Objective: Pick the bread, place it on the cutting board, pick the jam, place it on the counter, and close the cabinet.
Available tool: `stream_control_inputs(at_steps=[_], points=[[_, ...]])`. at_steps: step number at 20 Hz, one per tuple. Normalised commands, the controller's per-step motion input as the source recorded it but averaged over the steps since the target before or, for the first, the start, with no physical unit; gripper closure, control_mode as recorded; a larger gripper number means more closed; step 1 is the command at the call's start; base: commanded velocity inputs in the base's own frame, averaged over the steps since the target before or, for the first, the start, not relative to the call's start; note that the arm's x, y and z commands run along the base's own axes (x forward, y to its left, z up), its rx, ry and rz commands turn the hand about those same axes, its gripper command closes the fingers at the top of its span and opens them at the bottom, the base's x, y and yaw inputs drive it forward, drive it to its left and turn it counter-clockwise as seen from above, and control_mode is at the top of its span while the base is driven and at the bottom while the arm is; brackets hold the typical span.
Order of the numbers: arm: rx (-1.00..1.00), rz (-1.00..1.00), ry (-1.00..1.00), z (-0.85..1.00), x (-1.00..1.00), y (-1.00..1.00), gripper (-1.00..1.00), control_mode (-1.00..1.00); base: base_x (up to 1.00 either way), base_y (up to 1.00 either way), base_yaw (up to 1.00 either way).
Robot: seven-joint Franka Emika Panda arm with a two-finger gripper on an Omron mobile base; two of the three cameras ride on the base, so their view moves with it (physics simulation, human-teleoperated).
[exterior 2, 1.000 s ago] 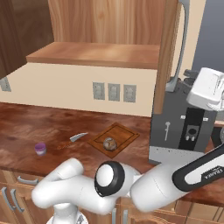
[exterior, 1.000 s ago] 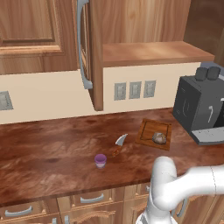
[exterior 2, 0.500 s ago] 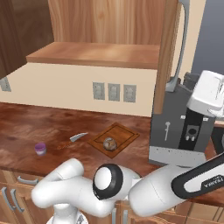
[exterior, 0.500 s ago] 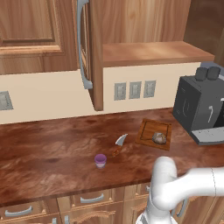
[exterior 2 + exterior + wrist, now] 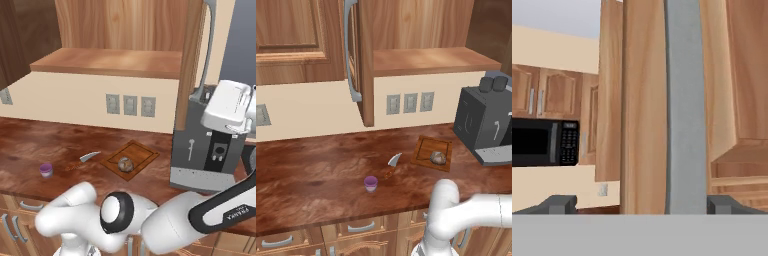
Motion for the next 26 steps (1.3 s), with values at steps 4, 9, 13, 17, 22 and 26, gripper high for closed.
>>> stream_control_inputs(at_steps=[4,9,13,17,22,26], points=[[0.00,-0.08,0.02,0.00,-0.05,0.53,-1.00,-1.00,0.00,0.00,0.00],[0.00,-0.11,0.01,0.00,-0.11,0.50,-1.00,-1.00,0.00,0.00,0.00],[0.00,-0.14,0.00,0.00,-0.15,0.49,-1.00,-1.00,0.00,0.00,0.00],[0.00,-0.17,0.00,0.00,-0.14,0.48,-1.00,-1.00,0.00,0.00,0.00],[0.00,-0.19,0.00,0.00,-0.05,0.48,-1.00,-1.00,0.00,0.00,0.00],[0.00,-0.19,0.00,0.00,0.00,0.52,-1.00,-1.00,0.00,0.00,0.00]])
